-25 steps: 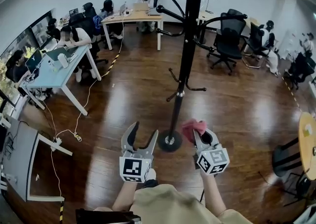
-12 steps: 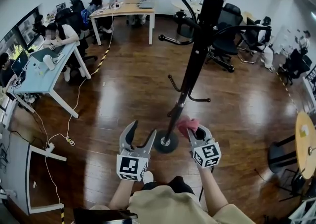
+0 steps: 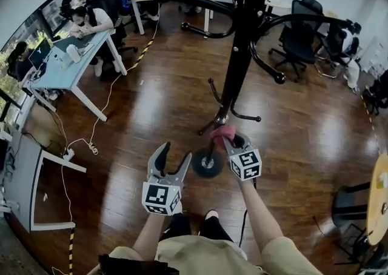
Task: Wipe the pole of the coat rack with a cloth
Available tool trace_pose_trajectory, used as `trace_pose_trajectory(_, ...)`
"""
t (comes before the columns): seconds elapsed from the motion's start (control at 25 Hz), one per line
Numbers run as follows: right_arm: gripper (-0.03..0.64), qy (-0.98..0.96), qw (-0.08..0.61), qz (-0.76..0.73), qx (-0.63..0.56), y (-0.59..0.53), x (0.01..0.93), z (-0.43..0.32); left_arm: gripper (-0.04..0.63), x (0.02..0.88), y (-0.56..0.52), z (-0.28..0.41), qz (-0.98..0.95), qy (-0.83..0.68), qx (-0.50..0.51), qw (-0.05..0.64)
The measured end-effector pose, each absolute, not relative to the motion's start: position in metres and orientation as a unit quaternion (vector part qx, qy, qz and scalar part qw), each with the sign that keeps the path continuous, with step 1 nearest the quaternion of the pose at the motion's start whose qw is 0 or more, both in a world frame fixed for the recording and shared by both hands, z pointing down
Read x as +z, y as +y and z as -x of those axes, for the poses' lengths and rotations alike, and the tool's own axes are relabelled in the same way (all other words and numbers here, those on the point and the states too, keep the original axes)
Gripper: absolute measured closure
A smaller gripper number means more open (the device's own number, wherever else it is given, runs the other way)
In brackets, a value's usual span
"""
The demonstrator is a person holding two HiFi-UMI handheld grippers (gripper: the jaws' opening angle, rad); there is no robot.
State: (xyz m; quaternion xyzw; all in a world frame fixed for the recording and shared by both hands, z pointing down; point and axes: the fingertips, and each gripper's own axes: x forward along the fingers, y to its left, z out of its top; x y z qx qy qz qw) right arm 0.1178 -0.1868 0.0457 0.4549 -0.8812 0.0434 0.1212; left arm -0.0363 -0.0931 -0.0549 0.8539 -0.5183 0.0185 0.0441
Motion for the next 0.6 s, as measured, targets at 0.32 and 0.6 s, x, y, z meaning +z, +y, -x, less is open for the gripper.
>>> trace_pose_trajectory(0.32,0.566,-0.898,0.083,-0.431,0.001,-0.217,0.084,-0.112,0.336,0.011,-0.115,0.019,-0.864,-0.503,0.024,0.015)
trace_pose_trajectory(0.6,0.568,-0.902,0.045,-0.423,-0.075,-0.216,0.114,-0.1,0.336,0.1,-0.171,0.016,-0.886,-0.463,0.007,-0.011)
